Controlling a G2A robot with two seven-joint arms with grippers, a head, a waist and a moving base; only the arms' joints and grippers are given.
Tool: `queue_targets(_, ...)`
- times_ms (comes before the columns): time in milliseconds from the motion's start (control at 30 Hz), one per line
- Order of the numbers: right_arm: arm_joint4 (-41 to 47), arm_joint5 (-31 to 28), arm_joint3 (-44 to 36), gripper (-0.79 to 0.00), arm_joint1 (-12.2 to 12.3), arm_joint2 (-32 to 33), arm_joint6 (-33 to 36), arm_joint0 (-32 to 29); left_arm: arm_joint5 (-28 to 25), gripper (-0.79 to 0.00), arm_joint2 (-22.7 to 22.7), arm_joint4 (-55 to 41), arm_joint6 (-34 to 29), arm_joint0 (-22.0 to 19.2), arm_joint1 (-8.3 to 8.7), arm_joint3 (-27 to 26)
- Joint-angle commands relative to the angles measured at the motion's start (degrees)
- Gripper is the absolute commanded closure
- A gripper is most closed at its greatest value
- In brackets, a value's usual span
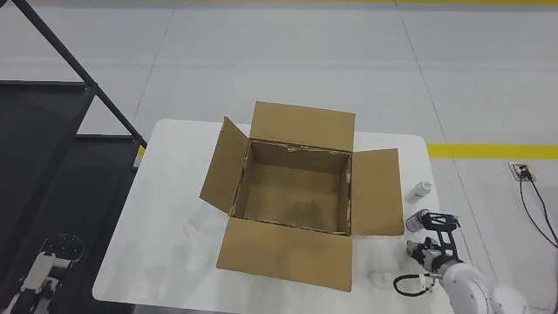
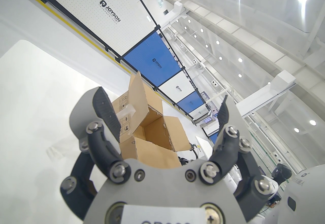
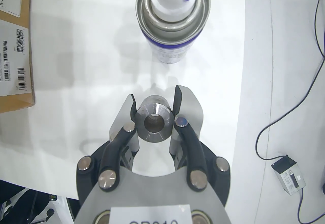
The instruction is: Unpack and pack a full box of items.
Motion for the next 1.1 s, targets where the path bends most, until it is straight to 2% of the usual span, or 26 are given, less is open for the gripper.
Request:
queue_targets(0,-0.36,0.29,1.18,0.000,0.03,-0.50,-0.01,0.91,0.00,-0.785,0.00,0.00,0.00,0.00,0.00,0.00)
queue_targets(167,-0.82,0.21,2.78,-0.259,0.18,-0.99,-0.13,1.95,0.00,-0.785,0.00,0.00,0.00,0.00,0.00,0.00)
queue_targets(400,-0.16,0.95,1.50,-0.366,0.26,-0.65,-2.74,0.62,0.00,-0.785,0.00,0.00,0.00,0.00,0.00,0.00)
queue_targets(467,0.28,1.34,0.16,-0.354,0.28,-0.14,-3.89,-0.30,0.00,-0.785,0.00,0.00,0.00,0.00,0.00,0.00)
queue_targets(567,2.39,1.17,-3.20,-0.376,0.25,1.03,-7.07,-2.52,0.00,-0.785,0.00,0.00,0.00,0.00,0.00,0.00)
queue_targets(600,3.62,1.01,-4.65,-0.422,0.22,1.72,-8.76,-3.50,0.00,-0.785,0.00,0.00,0.00,0.00,0.00,0.00)
queue_targets(633,5.01,0.72,-6.20,-0.603,0.18,2.54,-10.79,-4.62,0.00,-0.785,0.00,0.00,0.00,0.00,0.00,0.00)
queue_targets(667,6.36,0.19,-7.80,-0.751,0.13,3.24,-12.86,-5.91,0.00,-0.785,0.00,0.00,0.00,0.00,0.00,0.00)
queue_targets(700,7.51,-0.30,-9.42,-0.785,0.08,3.87,-14.86,-7.29,0.00,-0.785,0.00,0.00,0.00,0.00,0.00,0.00)
queue_targets(800,9.80,-1.39,-13.80,-0.785,-0.07,5.11,-19.47,-10.95,0.00,-0.785,0.00,0.00,0.00,0.00,0.00,0.00)
queue_targets(1067,9.80,-1.39,-13.80,-0.785,-0.07,5.11,-19.47,-10.95,0.00,-0.785,0.00,0.00,0.00,0.00,0.00,0.00)
